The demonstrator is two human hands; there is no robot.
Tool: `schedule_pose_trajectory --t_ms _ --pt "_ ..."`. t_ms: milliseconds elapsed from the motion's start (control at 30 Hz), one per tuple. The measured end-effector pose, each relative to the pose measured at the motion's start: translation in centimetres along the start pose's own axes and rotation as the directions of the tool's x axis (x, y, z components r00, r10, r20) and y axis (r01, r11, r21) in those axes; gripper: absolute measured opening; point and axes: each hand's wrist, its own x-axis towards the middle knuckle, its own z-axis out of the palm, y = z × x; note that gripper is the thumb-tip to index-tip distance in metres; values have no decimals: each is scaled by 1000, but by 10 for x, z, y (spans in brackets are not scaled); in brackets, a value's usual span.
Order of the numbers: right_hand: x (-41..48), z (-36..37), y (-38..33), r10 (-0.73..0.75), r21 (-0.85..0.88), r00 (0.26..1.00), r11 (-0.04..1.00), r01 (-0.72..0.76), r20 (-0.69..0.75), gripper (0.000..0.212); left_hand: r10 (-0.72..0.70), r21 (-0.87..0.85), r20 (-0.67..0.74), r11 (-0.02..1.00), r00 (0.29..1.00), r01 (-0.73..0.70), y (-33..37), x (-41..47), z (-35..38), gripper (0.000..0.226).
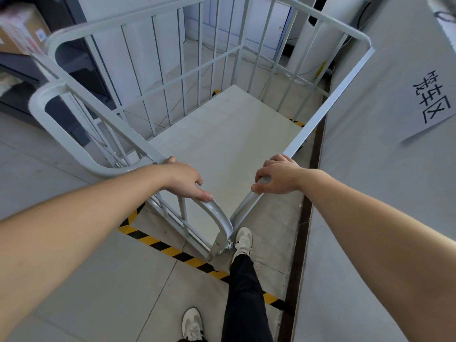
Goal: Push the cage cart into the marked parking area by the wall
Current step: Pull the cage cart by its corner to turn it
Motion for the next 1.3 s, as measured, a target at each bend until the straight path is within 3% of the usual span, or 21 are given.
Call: schedule_pose_trajectory --t_ms 1300 --pt "14 -8 -4 -1 -33 1000 999 2 17 53 27 13 -24 1000 999 -27 -14 1 -7 80"
